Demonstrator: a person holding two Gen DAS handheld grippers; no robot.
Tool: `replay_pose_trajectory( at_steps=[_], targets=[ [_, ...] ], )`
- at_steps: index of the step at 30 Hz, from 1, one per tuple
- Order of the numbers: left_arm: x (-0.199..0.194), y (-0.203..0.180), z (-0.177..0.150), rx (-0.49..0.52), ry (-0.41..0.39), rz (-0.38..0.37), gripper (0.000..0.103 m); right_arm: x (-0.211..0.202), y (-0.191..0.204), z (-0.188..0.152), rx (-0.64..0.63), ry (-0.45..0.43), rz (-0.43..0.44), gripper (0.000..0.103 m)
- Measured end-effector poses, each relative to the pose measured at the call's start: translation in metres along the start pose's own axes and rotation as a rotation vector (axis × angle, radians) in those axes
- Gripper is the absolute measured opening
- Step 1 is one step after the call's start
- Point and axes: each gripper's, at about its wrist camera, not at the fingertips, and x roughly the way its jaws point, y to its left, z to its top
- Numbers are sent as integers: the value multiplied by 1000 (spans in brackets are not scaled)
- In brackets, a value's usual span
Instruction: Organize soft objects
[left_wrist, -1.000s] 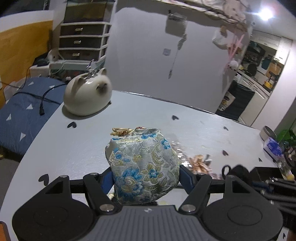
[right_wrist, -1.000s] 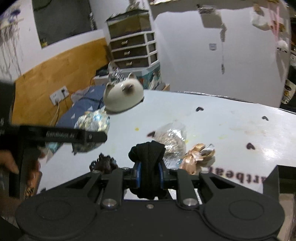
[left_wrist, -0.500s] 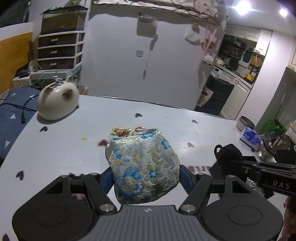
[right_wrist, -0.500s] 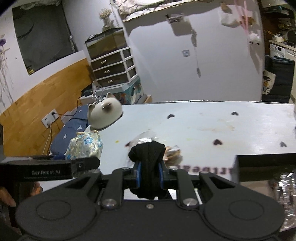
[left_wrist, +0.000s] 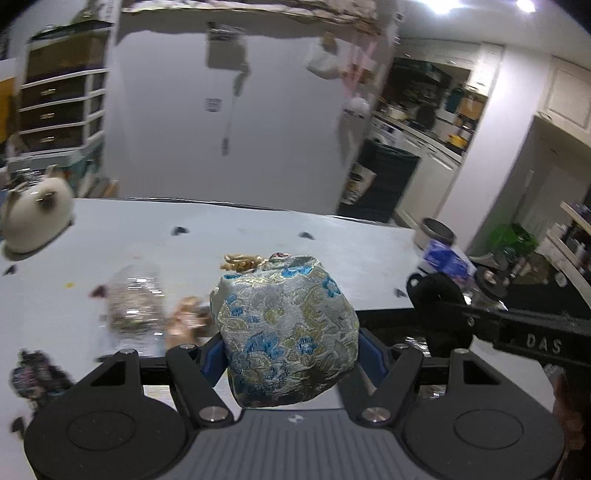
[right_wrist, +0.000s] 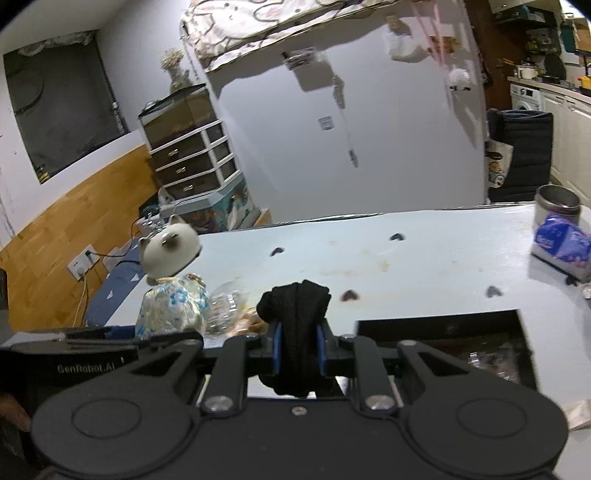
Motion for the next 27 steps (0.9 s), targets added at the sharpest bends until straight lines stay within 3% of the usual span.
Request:
replay_pose_trajectory(
  at_steps=[9, 18, 19, 20, 22, 25, 27],
  targets=[
    [54, -67, -6, 173, 147, -180, 71, -21, -62, 4, 68, -17, -63, 20],
    [105, -103, -26, 248, 262, -210, 72, -33, -107, -4, 126, -5, -111, 20],
    [109, -104, -28, 249, 265, -202, 76, -34, -110, -4, 128, -3, -114, 20],
    [112, -105, -28, 245, 268, -195, 88, -33, -113, -4, 130, 0, -115, 20],
    [115, -102, -29, 225, 269, -179, 97, -32, -119, -4, 133, 6, -116, 20],
    [112, -95, -28, 195, 262, -185, 94, -27, -124, -2, 138, 19, -109, 20],
    [109, -93, -27, 181, 252, -193, 82, -21, -126, -1, 139, 32, -101, 20]
  ],
)
